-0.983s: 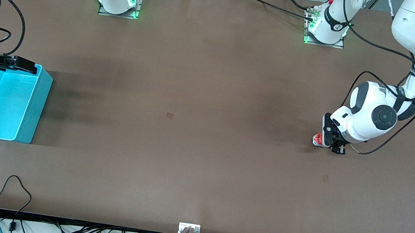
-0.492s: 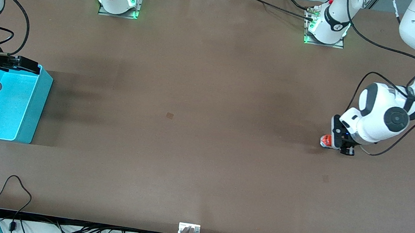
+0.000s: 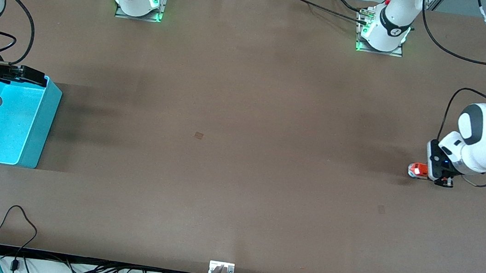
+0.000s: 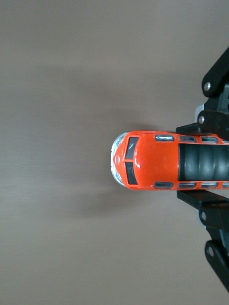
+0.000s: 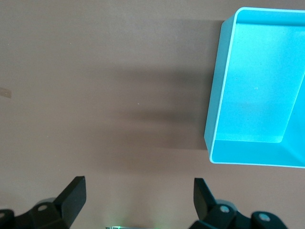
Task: Wind up bus and store in blue box
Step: 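Drag the bus backward along the table with the left gripper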
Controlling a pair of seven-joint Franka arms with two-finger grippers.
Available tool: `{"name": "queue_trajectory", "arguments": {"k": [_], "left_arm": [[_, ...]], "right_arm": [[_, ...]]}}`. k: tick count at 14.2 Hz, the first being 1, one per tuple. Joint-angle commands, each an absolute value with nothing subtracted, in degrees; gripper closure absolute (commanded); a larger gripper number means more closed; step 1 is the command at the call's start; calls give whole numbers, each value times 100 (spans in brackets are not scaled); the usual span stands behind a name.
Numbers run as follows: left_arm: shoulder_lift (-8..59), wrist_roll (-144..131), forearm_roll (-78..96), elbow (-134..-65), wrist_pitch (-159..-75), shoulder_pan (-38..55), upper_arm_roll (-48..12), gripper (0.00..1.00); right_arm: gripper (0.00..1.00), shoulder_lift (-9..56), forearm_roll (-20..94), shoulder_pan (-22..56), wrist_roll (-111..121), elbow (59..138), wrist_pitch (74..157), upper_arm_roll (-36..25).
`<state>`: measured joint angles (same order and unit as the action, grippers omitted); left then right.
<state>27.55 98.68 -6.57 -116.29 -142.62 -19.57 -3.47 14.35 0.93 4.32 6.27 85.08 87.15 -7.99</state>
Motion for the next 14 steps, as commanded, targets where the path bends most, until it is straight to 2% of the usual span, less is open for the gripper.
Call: {"name": "queue_trajectory", "arguments": {"k": [1, 2, 3, 4, 7, 14], "left_arm": [[3164, 10055, -729, -11391, -14291, -2162, -404, 63], [3164, 10055, -729, -11382, -14291, -2171, -404, 61], [3155, 10055, -729, -11391, -14291, -2171, -404, 46], [3138, 10063, -738, -11382, -14282, -2171, -404, 0], [2919, 10046, -729, -11356, -14195, -2145, -413, 0], [2049, 9451, -721, -11347, -12659, -2092, -711, 0]], "right_arm": [[0, 1371, 141, 422, 598, 8499, 8622, -791], [0, 1371, 141, 413, 598, 8499, 8622, -791], [0, 1380, 141, 413, 598, 8499, 8631, -791], [0, 1380, 141, 404, 598, 8499, 8631, -791], [0, 1389, 141, 369, 606, 8499, 8622, -800], [0, 1397, 141, 352, 598, 8508, 8613, -800]]}}
